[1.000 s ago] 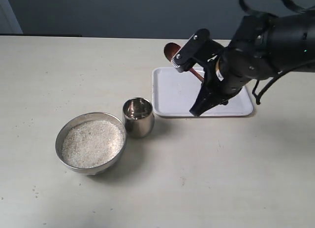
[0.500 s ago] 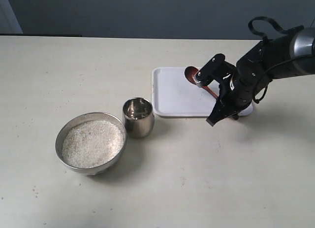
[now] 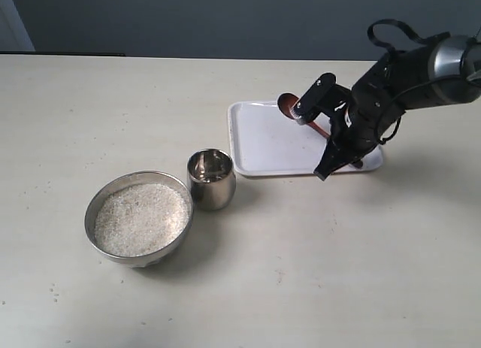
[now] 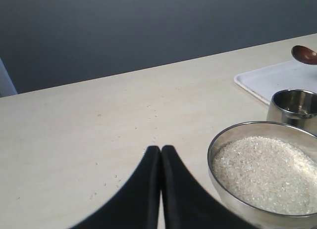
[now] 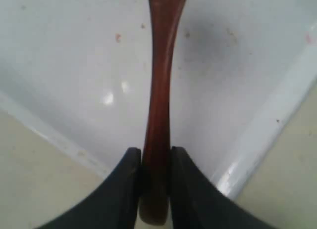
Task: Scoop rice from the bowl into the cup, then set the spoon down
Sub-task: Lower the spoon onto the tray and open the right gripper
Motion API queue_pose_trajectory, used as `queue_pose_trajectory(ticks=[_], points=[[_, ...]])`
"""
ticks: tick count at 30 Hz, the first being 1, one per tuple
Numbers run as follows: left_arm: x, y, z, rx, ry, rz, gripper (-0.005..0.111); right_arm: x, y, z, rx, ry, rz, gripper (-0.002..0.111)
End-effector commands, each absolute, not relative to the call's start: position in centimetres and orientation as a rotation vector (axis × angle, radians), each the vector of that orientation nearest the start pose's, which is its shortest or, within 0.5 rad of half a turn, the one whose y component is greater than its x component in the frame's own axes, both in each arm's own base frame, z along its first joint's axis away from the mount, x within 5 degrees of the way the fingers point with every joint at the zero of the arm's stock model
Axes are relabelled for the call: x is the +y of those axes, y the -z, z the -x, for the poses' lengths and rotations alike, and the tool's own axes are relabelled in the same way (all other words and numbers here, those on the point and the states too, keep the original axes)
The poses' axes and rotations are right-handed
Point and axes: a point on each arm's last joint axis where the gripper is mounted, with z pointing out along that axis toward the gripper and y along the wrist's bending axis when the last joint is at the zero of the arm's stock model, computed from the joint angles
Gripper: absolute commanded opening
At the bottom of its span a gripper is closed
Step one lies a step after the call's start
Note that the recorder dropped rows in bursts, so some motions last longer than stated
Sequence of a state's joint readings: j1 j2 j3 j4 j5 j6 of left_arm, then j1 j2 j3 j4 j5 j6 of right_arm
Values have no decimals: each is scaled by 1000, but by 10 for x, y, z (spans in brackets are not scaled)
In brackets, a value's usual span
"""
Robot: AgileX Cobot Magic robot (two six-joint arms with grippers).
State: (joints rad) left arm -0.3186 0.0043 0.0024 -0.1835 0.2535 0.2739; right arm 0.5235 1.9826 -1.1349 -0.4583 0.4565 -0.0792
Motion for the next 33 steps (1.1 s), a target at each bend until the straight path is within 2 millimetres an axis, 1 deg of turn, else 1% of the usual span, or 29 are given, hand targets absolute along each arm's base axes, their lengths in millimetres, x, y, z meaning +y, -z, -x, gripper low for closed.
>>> queue_pose_trajectory(ticks=[1,4,6,10,14,17,28,30,33], points=[[-21,-192,-51,1679,205,-386,1,175,-144,-348,2461,291,1230,-1],[-21,-192,-51,1679,205,-386,1,179,-148,-354,2368,298,1282,-1],[-21,-192,-51,1679,205,-386,1,180,-145,-356,2356,299,1296,-1],[-21,-192,-51,1679,205,-386,1,180,-125,-360,2390,342,1361,-1],[-21,-192,-51,1679,205,-386,1,183,-112,-363,2432,331,1356,-1],[-21,-192,-51,1679,205,-386,1,185,-112,-364,2439,294,1324,-1],[-21,-192,-51,1679,205,-386,1,186,-112,-364,2445,288,1316,-1],[-21,-192,-51,1679,205,-386,1,186,-112,-364,2445,288,1316,4],[-21,-192,-51,1679,205,-386,1,186,-112,-364,2445,282,1311,21]])
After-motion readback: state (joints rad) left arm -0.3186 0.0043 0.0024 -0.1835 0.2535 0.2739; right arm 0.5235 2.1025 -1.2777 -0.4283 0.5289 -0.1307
